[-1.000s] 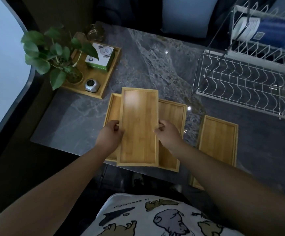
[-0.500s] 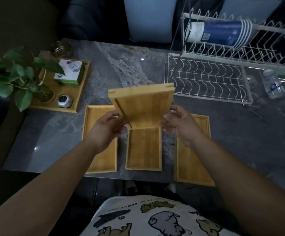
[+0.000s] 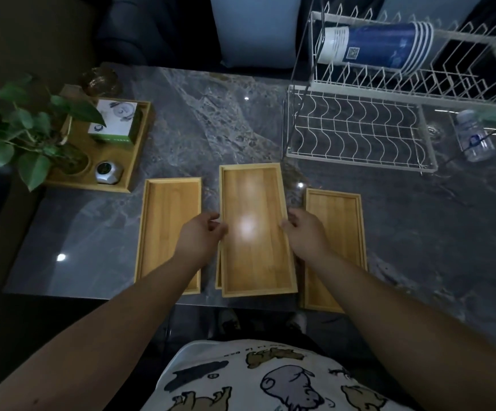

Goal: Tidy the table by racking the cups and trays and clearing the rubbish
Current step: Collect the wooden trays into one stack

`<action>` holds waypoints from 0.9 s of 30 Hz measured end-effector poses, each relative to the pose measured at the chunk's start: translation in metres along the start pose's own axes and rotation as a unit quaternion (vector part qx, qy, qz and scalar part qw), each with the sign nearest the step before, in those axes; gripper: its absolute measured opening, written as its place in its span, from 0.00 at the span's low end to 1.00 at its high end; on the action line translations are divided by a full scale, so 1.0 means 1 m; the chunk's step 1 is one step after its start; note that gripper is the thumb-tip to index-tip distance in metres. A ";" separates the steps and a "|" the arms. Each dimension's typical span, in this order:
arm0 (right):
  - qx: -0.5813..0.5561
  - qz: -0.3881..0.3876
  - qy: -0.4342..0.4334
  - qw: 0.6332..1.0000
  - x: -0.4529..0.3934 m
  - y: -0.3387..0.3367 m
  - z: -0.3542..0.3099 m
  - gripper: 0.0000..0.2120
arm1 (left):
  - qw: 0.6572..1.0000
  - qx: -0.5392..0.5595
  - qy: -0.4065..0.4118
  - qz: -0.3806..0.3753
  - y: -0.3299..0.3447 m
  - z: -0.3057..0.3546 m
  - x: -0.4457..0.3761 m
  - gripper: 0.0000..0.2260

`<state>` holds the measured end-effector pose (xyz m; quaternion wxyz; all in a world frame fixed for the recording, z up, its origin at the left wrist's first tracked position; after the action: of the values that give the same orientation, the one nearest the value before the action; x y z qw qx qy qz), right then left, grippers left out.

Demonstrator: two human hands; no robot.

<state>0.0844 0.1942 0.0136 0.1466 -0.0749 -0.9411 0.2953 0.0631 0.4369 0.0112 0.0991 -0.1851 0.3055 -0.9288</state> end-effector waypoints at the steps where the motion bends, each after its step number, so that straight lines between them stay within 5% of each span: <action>1: 0.028 0.008 -0.014 0.999 0.003 0.005 0.000 0.06 | 0.999 -0.031 0.015 0.001 0.004 -0.001 -0.001 0.16; 12: 0.178 0.043 0.000 0.983 -0.005 0.027 0.014 0.11 | 0.975 -0.210 0.061 0.032 0.027 -0.008 -0.021 0.09; 27: 0.086 0.025 0.079 0.993 -0.003 0.039 0.028 0.14 | 0.997 -0.071 -0.029 0.031 0.028 -0.015 -0.019 0.09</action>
<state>0.0803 0.2102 -0.0313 0.2189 -0.1082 -0.8957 0.3716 0.0761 0.4280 -0.0227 0.1231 -0.2095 0.3733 -0.8953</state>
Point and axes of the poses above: each hand's wrist, its own x-axis away from the middle knuckle, its own y-axis out of the palm, z = x × y, the point moved 9 cm from there along -x, towards the middle knuckle, and after that the axes turned 13 degrees about z, right-handed, at the moved point
